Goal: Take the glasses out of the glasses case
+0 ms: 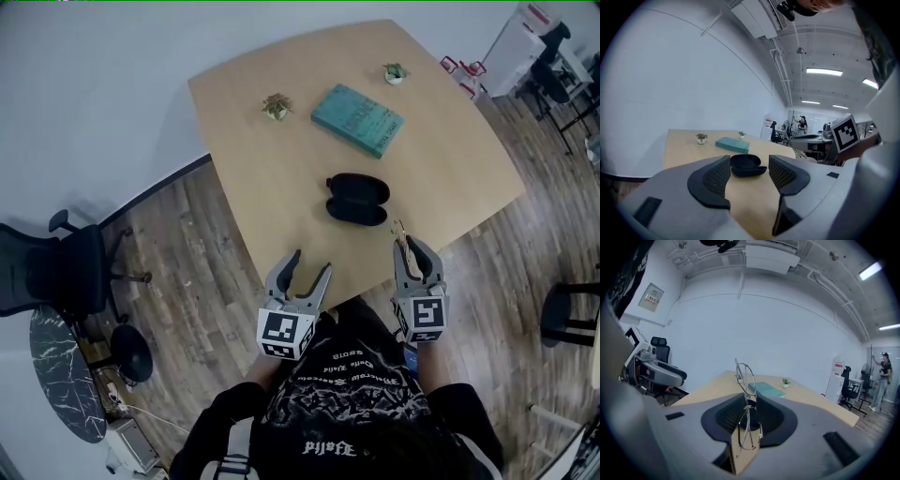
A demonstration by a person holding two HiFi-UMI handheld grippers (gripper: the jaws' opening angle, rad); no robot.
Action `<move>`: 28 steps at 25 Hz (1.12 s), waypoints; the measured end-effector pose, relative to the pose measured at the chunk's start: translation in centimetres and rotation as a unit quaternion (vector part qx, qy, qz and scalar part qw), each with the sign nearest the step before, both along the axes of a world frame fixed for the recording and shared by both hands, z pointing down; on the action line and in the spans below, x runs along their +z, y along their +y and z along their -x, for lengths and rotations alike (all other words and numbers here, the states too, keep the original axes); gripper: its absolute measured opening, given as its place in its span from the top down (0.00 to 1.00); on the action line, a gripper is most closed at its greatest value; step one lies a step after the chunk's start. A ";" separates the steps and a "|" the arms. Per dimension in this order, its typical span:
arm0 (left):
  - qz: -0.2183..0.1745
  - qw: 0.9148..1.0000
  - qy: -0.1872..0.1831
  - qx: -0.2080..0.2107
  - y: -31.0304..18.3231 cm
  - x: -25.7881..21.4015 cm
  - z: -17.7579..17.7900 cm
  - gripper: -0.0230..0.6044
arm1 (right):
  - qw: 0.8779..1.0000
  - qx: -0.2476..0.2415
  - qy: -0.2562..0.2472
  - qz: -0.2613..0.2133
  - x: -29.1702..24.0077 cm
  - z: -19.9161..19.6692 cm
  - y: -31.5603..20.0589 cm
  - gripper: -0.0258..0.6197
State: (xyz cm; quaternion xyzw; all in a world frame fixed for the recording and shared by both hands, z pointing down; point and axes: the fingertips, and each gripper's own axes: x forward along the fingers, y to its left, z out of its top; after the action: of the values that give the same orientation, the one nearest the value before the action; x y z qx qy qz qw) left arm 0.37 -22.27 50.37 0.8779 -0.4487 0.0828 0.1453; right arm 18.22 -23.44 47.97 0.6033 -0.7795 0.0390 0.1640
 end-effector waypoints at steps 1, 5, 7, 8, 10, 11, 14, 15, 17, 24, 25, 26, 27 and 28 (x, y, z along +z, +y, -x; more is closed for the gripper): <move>0.000 1.000 0.000 0.002 0.3 0.1 0.0 0.55 | 1.000 0.005 -0.005 -0.006 0.1 0.0 0.6 0.82; -0.002 1.000 0.000 0.005 1.5 0.5 0.4 0.55 | 0.999 0.025 -0.030 -0.016 1.1 -0.1 2.6 0.82; -0.002 1.000 0.000 0.008 2.0 0.6 0.5 0.55 | 0.999 0.030 -0.040 -0.012 1.6 -0.1 3.5 0.82; -0.002 1.000 -0.001 0.009 2.2 0.6 0.6 0.55 | 0.999 0.031 -0.043 -0.010 1.9 0.0 3.9 0.82; -0.005 1.000 0.001 0.010 2.4 0.5 0.8 0.55 | 0.998 0.032 -0.045 -0.007 2.3 0.3 4.4 0.82; -0.007 1.000 0.003 0.009 2.4 0.4 0.9 0.55 | 0.998 0.033 -0.047 -0.007 2.5 0.4 4.5 0.82; -0.013 1.000 0.007 0.007 2.3 0.1 1.2 0.55 | 0.998 0.037 -0.056 -0.003 2.8 0.6 4.8 0.82; -0.013 1.000 0.007 0.005 2.3 0.0 1.4 0.55 | 0.998 0.037 -0.057 -0.003 2.8 0.7 4.8 0.82; -0.011 1.000 0.006 0.002 2.3 0.2 1.7 0.55 | 0.998 0.033 -0.055 -0.007 2.7 1.1 4.7 0.82; -0.010 1.000 0.008 -0.013 2.1 0.3 2.5 0.89 | 0.998 0.028 -0.055 -0.007 2.7 1.7 4.8 0.82; -0.009 1.000 0.011 -0.014 2.1 0.3 2.5 0.92 | 0.998 0.027 -0.061 -0.011 2.6 1.8 4.8 0.82; -0.007 1.000 0.015 -0.014 2.0 0.4 2.6 0.95 | 0.997 0.026 -0.067 -0.016 2.5 1.9 4.7 0.82; -0.004 1.000 0.020 -0.012 2.0 0.4 2.6 0.96 | 0.997 0.025 -0.071 -0.018 2.4 2.0 4.6 0.82; -0.001 1.000 0.025 -0.009 2.0 0.5 2.6 0.96 | 0.997 0.025 -0.071 -0.019 2.4 2.0 4.6 0.82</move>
State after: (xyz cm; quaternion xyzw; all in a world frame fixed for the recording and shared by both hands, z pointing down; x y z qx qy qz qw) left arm -2.23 -20.31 50.86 0.8757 -0.4529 0.0596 0.1565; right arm 16.19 -18.84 50.36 0.6214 -0.7744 0.0706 0.0959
